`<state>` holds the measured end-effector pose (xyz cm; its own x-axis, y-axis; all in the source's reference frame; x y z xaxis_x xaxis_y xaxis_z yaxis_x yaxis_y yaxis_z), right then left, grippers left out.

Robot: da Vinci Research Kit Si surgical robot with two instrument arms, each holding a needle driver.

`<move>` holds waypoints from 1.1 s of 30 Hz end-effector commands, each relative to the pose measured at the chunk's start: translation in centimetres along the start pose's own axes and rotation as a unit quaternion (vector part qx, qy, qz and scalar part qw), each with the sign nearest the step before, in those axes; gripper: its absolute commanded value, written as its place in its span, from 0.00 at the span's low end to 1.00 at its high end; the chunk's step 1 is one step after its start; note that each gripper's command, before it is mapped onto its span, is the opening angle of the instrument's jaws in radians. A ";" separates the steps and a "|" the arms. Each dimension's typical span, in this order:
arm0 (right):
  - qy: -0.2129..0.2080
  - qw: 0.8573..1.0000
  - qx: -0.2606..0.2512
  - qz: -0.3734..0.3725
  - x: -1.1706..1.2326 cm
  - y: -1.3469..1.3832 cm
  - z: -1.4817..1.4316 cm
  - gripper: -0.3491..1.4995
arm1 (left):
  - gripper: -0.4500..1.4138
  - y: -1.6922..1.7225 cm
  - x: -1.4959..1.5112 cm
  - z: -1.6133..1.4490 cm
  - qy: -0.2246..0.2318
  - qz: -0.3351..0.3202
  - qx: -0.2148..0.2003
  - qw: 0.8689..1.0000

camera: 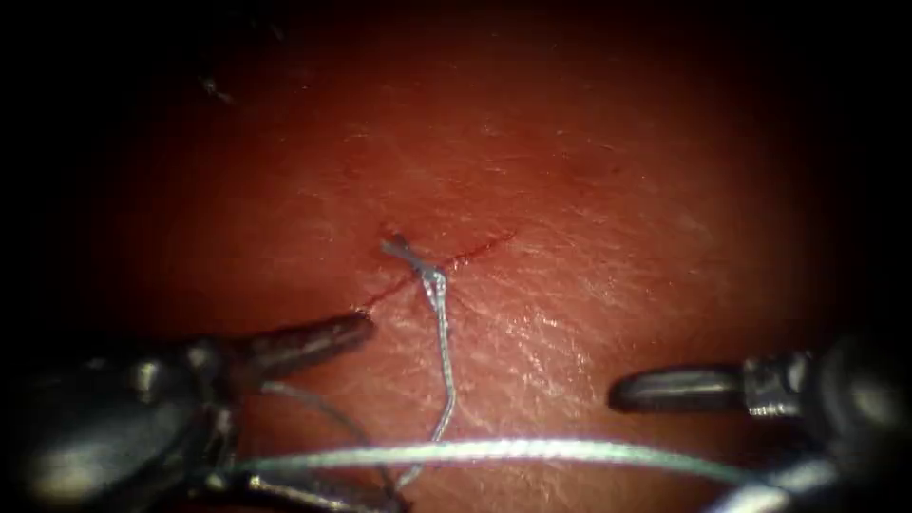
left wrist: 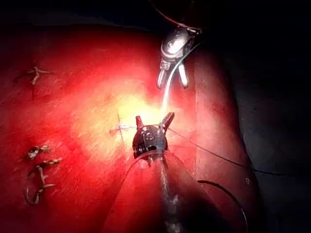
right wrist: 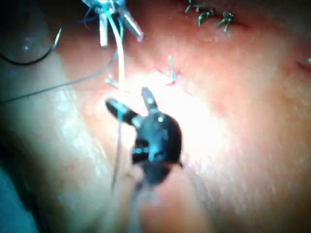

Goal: Wound Closure

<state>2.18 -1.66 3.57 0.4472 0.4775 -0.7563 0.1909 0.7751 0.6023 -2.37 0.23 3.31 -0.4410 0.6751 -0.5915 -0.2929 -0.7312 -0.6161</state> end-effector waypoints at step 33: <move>-0.003 0.999 -0.048 -0.008 -0.02 0.10 0.28 0.84 | 0.46 -0.19 -0.69 0.66 -0.154 -0.008 0.067 0.986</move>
<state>2.37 -1.66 3.66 0.4513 0.4616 -0.7637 0.1107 0.8203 0.5611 -2.52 -0.11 4.12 -0.6667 0.6390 -0.3836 -0.4041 -0.7424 -0.5344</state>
